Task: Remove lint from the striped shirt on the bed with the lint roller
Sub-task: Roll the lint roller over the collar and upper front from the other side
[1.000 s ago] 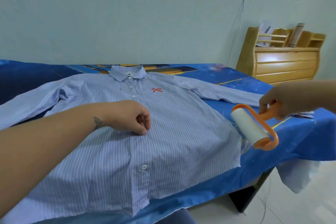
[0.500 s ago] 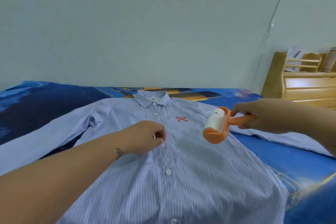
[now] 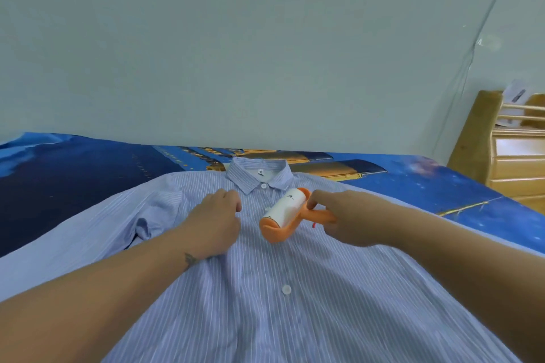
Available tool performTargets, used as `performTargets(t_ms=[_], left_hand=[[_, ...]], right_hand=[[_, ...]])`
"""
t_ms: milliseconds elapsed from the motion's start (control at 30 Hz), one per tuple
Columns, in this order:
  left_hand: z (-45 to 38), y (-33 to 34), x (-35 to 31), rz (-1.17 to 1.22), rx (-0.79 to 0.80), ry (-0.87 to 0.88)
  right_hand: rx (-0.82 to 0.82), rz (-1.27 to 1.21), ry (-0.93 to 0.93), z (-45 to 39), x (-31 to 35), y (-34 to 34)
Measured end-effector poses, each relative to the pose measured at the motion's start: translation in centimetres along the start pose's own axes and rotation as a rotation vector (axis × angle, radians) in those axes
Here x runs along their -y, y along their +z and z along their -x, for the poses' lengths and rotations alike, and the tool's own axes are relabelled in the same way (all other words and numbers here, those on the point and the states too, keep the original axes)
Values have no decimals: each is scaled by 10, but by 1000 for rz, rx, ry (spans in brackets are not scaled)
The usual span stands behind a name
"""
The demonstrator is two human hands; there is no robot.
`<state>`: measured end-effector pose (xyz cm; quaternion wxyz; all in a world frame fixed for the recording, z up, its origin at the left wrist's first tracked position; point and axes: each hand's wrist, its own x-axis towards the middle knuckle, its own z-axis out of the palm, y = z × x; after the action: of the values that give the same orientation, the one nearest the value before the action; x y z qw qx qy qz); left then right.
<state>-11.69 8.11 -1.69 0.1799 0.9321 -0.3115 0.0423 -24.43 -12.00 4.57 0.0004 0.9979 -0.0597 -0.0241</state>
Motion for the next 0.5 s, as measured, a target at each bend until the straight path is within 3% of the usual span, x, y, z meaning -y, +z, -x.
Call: performTargets(t_ms=[300,500], left_hand=[[-41,5,41,-83,41,-15],[-50,6,57,-229,38,-51]], right_hand=[[-95,83,29,-73,27,8],[-32,106,3,-107,54,16]])
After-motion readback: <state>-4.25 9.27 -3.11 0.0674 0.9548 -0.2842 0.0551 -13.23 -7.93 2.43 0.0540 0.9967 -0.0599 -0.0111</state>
